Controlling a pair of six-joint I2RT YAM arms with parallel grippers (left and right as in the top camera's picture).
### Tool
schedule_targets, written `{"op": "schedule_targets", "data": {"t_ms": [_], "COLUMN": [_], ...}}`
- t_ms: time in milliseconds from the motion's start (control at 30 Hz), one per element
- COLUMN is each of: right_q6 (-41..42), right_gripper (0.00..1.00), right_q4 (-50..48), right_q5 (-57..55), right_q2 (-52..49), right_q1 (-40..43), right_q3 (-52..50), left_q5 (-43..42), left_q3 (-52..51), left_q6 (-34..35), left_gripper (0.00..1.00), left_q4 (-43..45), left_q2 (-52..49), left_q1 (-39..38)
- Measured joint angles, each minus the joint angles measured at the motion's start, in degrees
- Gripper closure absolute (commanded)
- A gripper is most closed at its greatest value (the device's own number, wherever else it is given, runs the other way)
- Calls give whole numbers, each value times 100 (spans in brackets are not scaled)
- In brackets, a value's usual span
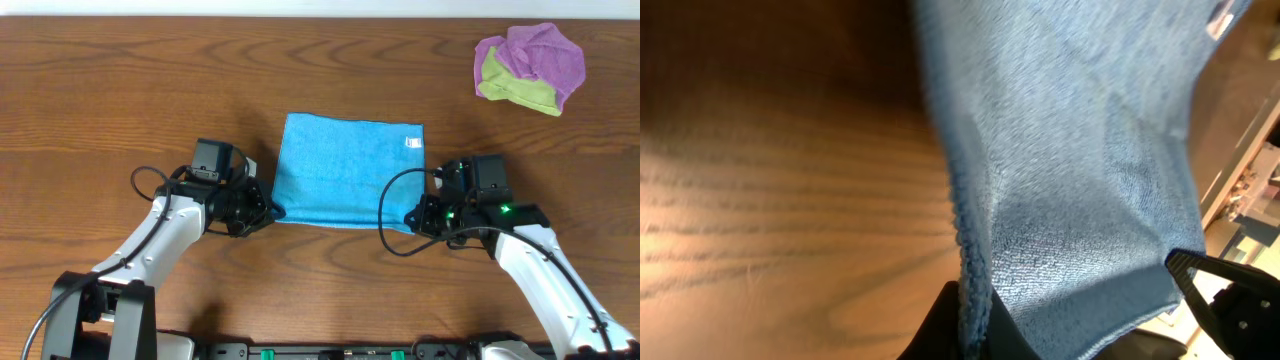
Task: Fold the cloth
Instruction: 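Lift the bottom edge with both grippers and fold it up over the top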
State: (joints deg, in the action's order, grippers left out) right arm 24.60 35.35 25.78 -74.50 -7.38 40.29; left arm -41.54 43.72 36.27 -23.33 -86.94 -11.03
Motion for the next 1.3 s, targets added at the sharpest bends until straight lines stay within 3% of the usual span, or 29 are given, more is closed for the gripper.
{"op": "schedule_targets", "data": {"t_ms": [600, 833, 1300], "right_q6": [245, 315, 367], "right_gripper": [99, 99, 99], "right_q4": [-1193, -1528, -2308], "right_q5": [-531, -675, -885], "right_q2": [-15, -214, -1384], "right_q1": [-22, -15, 138], "right_q3": [-4, 4, 627], "left_q5": [669, 737, 857], "left_q3": [114, 380, 1978], "left_q6": [658, 881, 894], "left_gripper": [94, 94, 94], "left_q4": [1687, 2048, 2232], "left_q2": [-44, -612, -2109], "left_q1": [-37, -44, -72]}}
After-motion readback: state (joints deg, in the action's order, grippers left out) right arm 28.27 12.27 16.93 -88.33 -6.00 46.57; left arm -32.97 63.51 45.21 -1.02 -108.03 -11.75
